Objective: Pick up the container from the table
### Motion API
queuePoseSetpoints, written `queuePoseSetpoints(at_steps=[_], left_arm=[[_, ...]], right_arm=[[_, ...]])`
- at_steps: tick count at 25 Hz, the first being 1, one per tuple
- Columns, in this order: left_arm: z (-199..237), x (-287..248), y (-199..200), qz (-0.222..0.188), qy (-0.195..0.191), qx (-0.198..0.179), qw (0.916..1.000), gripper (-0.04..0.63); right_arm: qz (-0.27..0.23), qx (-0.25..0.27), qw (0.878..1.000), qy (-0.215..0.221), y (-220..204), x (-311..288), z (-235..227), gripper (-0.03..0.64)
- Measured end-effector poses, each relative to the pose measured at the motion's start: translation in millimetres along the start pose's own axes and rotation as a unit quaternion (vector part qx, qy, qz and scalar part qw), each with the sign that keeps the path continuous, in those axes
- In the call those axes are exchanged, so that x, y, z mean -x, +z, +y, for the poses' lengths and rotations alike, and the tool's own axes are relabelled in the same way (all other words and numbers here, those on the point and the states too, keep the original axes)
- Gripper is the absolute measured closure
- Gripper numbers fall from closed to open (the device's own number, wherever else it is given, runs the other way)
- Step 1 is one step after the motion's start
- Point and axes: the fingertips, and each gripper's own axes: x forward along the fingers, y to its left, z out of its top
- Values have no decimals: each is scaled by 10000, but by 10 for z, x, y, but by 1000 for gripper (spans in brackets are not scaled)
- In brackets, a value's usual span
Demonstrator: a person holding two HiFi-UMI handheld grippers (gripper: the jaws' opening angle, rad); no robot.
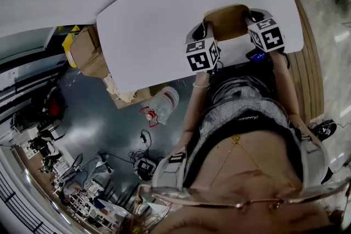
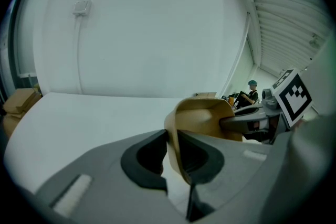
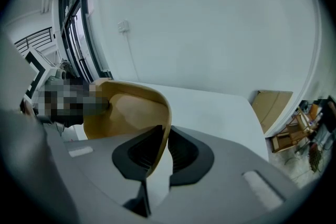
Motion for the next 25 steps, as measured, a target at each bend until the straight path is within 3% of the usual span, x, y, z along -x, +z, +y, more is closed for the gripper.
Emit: queuePoseSetpoints(at_steps=[25], left_arm=[[-23, 400, 524, -751, 71, -231, 9969, 555]], right_arm=[[-851, 300, 9959, -96, 603, 414, 131, 558]])
